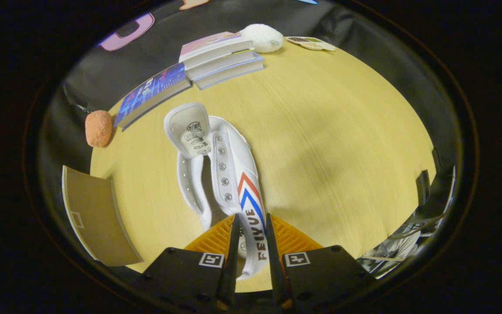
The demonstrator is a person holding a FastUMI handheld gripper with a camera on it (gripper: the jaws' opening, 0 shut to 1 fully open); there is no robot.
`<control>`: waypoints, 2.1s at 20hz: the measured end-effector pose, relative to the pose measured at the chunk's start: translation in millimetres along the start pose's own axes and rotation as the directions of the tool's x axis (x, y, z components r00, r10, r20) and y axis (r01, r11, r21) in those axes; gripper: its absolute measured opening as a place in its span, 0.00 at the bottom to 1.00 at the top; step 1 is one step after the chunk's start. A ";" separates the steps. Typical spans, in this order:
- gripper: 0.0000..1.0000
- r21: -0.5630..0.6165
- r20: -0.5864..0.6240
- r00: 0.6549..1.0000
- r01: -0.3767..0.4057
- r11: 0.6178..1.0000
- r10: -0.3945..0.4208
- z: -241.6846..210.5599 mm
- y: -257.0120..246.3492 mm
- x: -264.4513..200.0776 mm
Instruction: Open the storage box then place both shoes into the box .Put the left shoe in first, then the right shoe, with the right side of both shoes facing outward in a uniform manner.
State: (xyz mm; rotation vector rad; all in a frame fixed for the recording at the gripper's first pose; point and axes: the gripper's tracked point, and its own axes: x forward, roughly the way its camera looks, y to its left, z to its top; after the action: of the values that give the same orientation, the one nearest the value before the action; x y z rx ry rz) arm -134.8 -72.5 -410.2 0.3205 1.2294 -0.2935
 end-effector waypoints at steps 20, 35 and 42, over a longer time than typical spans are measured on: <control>0.05 0.036 -0.067 0.983 -0.169 0.985 0.171 1.7 15.0 10.0; 0.02 0.213 -0.064 0.813 -0.556 0.804 0.579 0.5 161.6 -98.2; 0.02 0.047 -0.053 0.743 -0.665 0.745 0.667 0.2 262.7 -185.3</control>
State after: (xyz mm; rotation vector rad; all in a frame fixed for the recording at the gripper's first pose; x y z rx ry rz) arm -89.8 177.2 -212.8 0.7757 1.0960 0.3340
